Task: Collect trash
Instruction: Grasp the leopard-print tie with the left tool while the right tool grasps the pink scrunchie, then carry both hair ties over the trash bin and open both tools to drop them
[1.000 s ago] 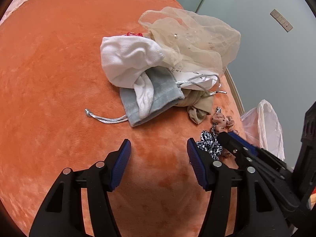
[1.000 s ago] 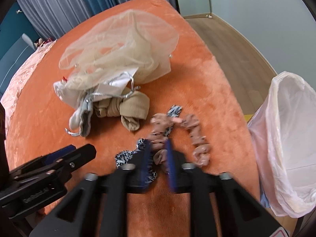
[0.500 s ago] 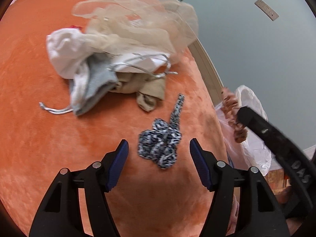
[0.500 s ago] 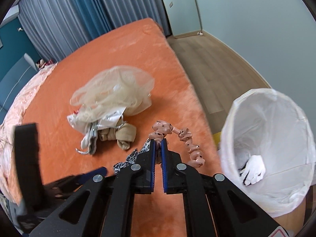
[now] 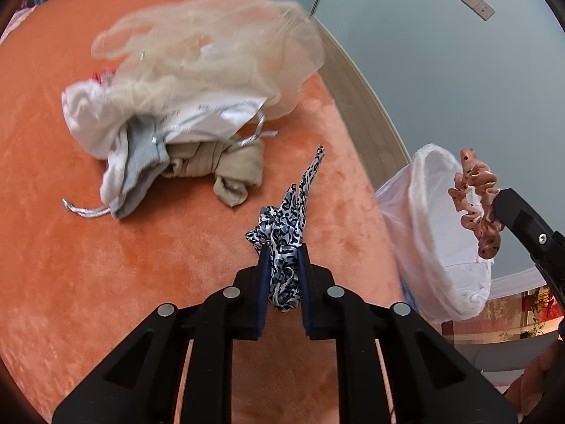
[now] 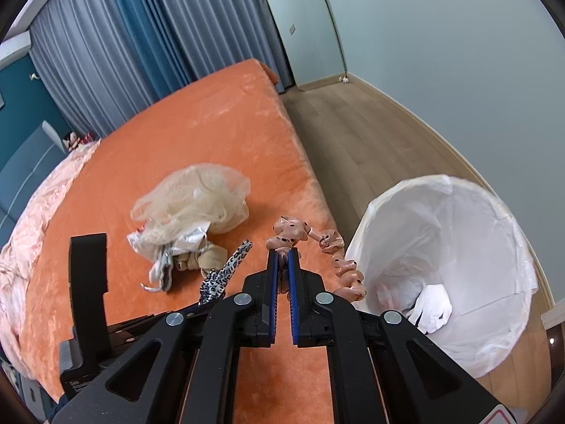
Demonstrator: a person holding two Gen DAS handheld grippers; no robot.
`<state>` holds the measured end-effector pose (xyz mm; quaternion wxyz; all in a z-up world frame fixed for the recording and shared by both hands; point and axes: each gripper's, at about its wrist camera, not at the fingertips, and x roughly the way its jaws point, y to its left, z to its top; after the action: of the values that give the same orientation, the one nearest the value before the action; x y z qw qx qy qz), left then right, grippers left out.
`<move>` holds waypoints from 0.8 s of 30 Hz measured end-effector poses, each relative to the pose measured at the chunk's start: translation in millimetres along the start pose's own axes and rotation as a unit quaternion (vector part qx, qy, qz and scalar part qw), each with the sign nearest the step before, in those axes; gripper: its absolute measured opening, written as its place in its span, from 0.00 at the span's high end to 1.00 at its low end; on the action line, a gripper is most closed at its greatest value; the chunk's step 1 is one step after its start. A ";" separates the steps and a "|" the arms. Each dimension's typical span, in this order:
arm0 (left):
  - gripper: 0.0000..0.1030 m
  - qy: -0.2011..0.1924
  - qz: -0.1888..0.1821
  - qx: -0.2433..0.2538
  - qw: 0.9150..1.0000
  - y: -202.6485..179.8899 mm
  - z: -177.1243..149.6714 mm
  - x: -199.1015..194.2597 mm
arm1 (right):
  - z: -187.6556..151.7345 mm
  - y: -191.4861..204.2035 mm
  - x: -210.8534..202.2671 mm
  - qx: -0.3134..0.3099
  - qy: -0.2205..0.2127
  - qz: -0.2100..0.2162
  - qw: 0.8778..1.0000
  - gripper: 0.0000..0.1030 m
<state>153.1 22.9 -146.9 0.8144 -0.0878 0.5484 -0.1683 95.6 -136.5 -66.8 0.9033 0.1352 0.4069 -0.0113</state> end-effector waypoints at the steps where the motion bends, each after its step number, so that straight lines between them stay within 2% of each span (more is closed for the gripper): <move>1: 0.86 -0.007 -0.001 0.006 1.000 -3.2 2.0 -6.9 | 1.8 -1.7 -5.3 0.001 -0.005 0.000 1.000 0.95; 6: 0.86 -0.043 -0.016 0.029 0.999 -36.4 9.6 -42.5 | 15.9 -12.1 -37.4 0.003 -0.040 0.000 0.999 0.95; 14: 0.86 -0.094 -0.040 0.084 0.991 -95.5 24.0 -94.2 | 35.3 -37.0 -90.4 0.010 -0.092 -0.009 0.996 0.95; 24: 0.86 -0.115 -0.063 0.139 0.982 -166.8 28.2 -113.6 | 48.4 -75.2 -131.8 0.019 -0.127 -0.028 0.991 0.95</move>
<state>110.6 -90.9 16.6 0.8639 -0.0266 0.4160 -0.2826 33.1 -232.9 43.5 0.9443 0.1387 0.2920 -0.0612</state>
